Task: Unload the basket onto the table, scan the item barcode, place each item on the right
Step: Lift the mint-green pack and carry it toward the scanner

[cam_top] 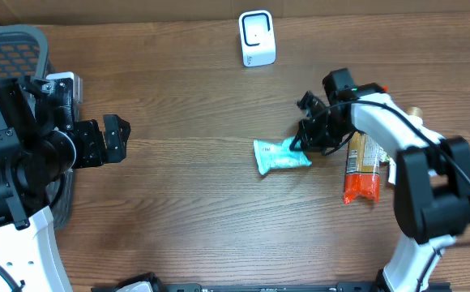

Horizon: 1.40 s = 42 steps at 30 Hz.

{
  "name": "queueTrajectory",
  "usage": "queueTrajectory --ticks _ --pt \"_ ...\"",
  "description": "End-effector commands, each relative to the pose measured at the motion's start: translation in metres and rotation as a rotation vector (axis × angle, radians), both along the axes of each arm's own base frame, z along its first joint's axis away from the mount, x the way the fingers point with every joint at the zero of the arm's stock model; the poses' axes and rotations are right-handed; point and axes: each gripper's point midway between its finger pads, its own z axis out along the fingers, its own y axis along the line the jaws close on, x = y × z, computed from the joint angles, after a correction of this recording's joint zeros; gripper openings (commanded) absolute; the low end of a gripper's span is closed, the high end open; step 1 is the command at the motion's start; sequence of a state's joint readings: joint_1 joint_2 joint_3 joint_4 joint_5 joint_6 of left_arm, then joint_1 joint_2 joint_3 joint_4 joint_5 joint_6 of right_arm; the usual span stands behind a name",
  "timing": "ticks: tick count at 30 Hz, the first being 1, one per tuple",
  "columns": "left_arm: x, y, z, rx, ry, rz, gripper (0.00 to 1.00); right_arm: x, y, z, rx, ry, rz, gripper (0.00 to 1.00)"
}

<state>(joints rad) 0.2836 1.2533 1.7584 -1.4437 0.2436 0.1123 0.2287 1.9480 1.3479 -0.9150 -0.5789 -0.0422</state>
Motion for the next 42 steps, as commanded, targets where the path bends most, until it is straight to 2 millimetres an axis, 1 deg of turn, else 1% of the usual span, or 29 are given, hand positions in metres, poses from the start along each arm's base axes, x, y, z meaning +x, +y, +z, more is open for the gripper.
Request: queueTrajectory --ticks 1,6,12,17,21,30,38,42 --pt "0.001 0.0 -0.002 0.003 0.002 -0.016 0.99 0.017 0.006 0.08 0.073 -0.227 0.017 0.04" --pt "0.001 0.0 -0.002 0.003 0.002 -0.016 0.99 0.015 0.004 0.127 0.094 -0.359 0.004 0.04" --pt "0.001 0.0 -0.002 0.003 0.002 -0.016 1.0 0.014 -0.012 0.18 0.062 -0.488 -0.133 0.04" --pt "0.001 0.0 -0.002 0.003 0.002 -0.016 1.0 0.005 -0.022 0.211 0.057 -0.556 -0.202 0.04" --pt "0.001 0.0 -0.002 0.003 0.002 -0.016 1.0 -0.003 -0.024 0.223 0.067 -0.579 -0.207 0.04" --pt "0.001 0.0 -0.002 0.003 0.002 -0.016 0.99 -0.014 -0.027 0.221 0.055 -0.543 -0.205 0.04" --pt "0.001 0.0 -0.002 0.003 0.002 -0.016 0.99 -0.021 -0.028 0.24 0.053 -0.543 -0.202 0.04" --pt "0.001 0.0 -0.002 0.003 0.002 -0.016 0.99 -0.021 -0.028 0.242 0.053 -0.543 -0.202 0.04"
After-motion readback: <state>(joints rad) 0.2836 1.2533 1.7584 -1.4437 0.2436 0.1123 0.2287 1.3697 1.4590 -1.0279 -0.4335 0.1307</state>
